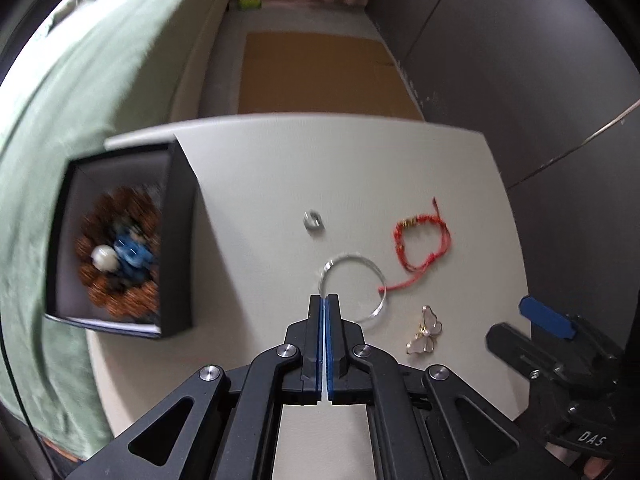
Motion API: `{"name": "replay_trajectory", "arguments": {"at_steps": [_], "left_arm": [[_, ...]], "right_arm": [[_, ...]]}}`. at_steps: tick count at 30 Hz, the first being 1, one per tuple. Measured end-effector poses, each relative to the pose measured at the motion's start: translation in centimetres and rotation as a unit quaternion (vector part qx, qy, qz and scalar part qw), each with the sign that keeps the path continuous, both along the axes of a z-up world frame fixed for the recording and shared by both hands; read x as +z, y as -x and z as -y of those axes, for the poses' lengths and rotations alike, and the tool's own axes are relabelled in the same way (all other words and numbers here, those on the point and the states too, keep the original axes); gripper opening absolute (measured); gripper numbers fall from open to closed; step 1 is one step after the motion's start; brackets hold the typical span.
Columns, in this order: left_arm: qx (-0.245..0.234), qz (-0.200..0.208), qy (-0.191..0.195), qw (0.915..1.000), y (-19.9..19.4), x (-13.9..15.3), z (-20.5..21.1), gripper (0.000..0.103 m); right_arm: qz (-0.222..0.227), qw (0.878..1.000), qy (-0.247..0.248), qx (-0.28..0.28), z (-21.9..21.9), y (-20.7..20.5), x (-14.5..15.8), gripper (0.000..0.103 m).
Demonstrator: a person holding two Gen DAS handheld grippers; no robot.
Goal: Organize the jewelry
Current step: 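Lower the left gripper onto the large silver hoop ring and close it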
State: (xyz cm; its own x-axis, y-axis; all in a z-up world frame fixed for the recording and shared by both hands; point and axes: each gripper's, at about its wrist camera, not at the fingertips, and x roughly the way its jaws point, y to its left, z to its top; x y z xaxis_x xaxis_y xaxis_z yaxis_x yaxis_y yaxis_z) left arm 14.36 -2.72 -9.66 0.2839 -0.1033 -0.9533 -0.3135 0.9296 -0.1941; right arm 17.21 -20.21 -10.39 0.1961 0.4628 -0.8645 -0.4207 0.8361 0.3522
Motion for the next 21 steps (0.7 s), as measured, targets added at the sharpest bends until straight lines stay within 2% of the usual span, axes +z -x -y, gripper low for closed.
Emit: {"name": "replay_trajectory", "arguments": {"at_steps": [2, 3, 5, 14, 17, 21], "left_arm": [[0.001, -0.008, -0.006, 1.0000, -0.2, -0.6, 0.3, 0.011], [0.002, -0.009, -0.004, 0.9999, -0.3, -0.8, 0.4, 0.023], [0.005, -0.011, 0.002, 0.9999, -0.6, -1.3, 0.7, 0.030], [0.018, -0.040, -0.028, 0.9987, -1.7, -4.1, 1.9, 0.030], [0.012, -0.037, -0.053, 0.9978, -1.7, -4.2, 2.7, 0.029], [0.000, -0.037, -0.091, 0.9952, -1.9, -4.5, 4.3, 0.022]], "right_arm": [[0.001, 1.000, 0.005, -0.007, 0.6, -0.1, -0.1, 0.081], [0.001, 1.000, 0.006, -0.011, 1.0, -0.2, -0.1, 0.081], [0.003, 1.000, 0.004, -0.022, 1.9, -0.5, 0.1, 0.081], [0.005, 0.999, 0.002, -0.045, 4.3, -1.4, 0.5, 0.081], [0.008, 0.999, 0.001, -0.047, 4.8, -1.2, 0.8, 0.081], [0.009, 0.999, 0.007, -0.046, 4.9, -1.1, 0.7, 0.081]]}}
